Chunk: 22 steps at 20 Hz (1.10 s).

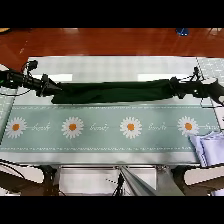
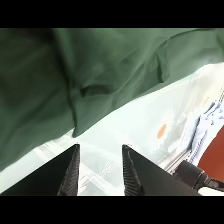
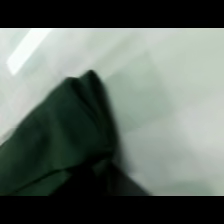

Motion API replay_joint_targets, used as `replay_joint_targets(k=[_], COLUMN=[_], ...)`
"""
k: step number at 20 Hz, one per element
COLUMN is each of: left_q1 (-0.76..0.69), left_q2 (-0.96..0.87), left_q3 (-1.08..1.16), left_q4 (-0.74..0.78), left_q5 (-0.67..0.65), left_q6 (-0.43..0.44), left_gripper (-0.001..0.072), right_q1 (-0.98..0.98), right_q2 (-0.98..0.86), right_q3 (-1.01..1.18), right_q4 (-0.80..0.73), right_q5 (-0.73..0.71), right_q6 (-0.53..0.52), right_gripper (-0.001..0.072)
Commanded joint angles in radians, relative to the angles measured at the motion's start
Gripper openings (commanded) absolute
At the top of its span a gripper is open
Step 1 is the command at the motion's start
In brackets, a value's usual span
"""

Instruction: Fold the shirts.

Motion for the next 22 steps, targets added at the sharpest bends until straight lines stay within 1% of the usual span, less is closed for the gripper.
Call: replay_joint_targets(k=[1,2,3,5,6,7,9,13,16,19,22], left_q1=[0.0,0.0,0.0,-0.001,-0.005,-0.013,-0.046,-0.161,-0.264,-0.359,-0.453], left_q2=[-0.001,-0.001,-0.001,0.0,0.001,0.003,0.008,0.013,0.013,0.014,0.013], left_q3=[0.001,0.001,0.001,0.001,0.001,0.001,0.001,0.001,0.001,0.001,0.001], left_q4=[-0.017,-0.024,-0.032,-0.061,-0.076,-0.095,-0.121,-0.132,-0.16,-0.233,-0.248], left_q5=[0.0,0.001,0.0,0.0,-0.007,-0.018,-0.042,-0.044,-0.007,0.057,0.138], left_q6=[0.0,0.0,0.0,0.0,0.001,0.023,0.052,0.052,0.052,0.052,0.045], left_gripper=[0.0336,0.0337,0.0336,0.0306,0.0214,0.0109,0.0024,0.0024,0.0024,0.0023,0.0023], right_q1=[0.056,0.06,0.06,0.059,0.059,0.059,0.06,0.06,0.07,0.119,0.182], right_q2=[-0.003,0.013,0.032,0.094,0.133,0.172,0.258,0.399,0.49,0.575,0.656], right_q3=[0.001,0.001,0.001,0.001,0.001,0.001,0.001,0.001,0.001,0.001,0.001], right_q4=[0.05,0.047,0.046,0.044,0.039,0.038,0.038,0.037,0.029,-0.047,-0.167], right_q5=[-0.129,-0.131,-0.13,-0.109,-0.098,-0.086,-0.049,0.031,0.076,0.112,0.127], right_q6=[-0.025,-0.051,-0.077,-0.15,-0.172,-0.19,-0.213,-0.225,-0.224,-0.157,-0.061], right_gripper=[0.0034,0.0019,0.0019,0.0019,0.0019,0.0019,0.0019,0.0018,0.0018,0.0018,0.0018])
